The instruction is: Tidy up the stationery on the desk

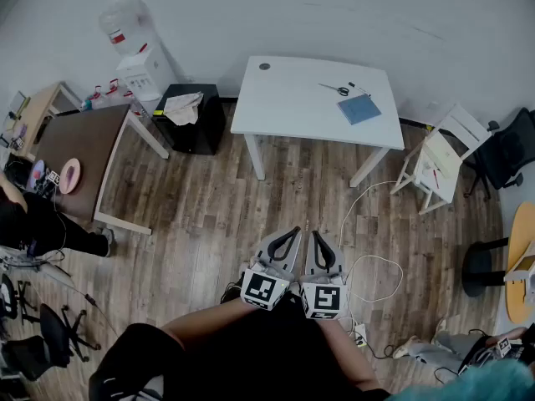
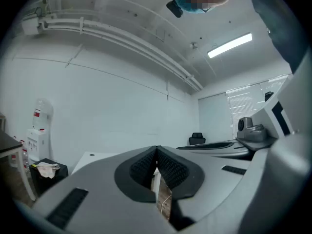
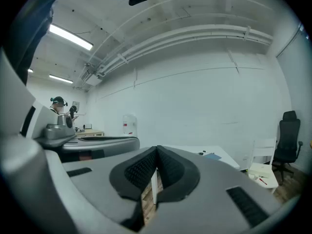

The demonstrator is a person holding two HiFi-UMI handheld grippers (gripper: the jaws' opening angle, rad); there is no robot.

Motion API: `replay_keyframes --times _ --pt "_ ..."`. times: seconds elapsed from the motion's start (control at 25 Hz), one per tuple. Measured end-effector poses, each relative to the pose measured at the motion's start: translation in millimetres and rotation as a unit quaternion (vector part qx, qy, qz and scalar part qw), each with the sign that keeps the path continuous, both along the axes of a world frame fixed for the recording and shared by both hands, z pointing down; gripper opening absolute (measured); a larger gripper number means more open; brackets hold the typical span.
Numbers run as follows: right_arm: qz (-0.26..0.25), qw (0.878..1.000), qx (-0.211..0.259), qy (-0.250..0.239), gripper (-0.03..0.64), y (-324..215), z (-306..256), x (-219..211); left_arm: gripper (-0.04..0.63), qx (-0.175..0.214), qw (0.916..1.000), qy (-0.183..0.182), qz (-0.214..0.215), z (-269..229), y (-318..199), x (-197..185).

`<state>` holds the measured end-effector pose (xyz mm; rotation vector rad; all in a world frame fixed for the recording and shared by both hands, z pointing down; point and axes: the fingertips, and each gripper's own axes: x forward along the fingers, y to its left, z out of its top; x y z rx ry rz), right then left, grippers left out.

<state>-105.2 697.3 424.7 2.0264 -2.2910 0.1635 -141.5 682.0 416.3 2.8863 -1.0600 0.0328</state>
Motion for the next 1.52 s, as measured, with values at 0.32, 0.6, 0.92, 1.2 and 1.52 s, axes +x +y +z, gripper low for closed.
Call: replay_keyframes --times 0.32,0.6,0.92,1.2,1.52 --pt "0.027 0.999 0.014 -0.034 0.032 26 11 56 0.011 -0.017 0.9998 -0.003 0.009 22 17 40" --pt "0.076 0.995 0.002 -0.057 0.034 27 26 105 0.011 -0.032 0.9986 -0.008 0.041 32 7 78" --pt "0.123 0.991 -0.021 -0.056 0.034 10 44 167 0.011 -0.058 0.9935 -0.005 0.098 54 -21 148" --pt "0.117 0.990 -0.047 -0.059 0.034 -50 57 215 0.011 -0.074 0.9878 -0.010 0.137 68 -74 211" --pt "0.108 0.991 -0.079 -0.030 0.034 -160 53 262 0.011 -0.088 0.9866 -0.009 0.137 74 -188 251"
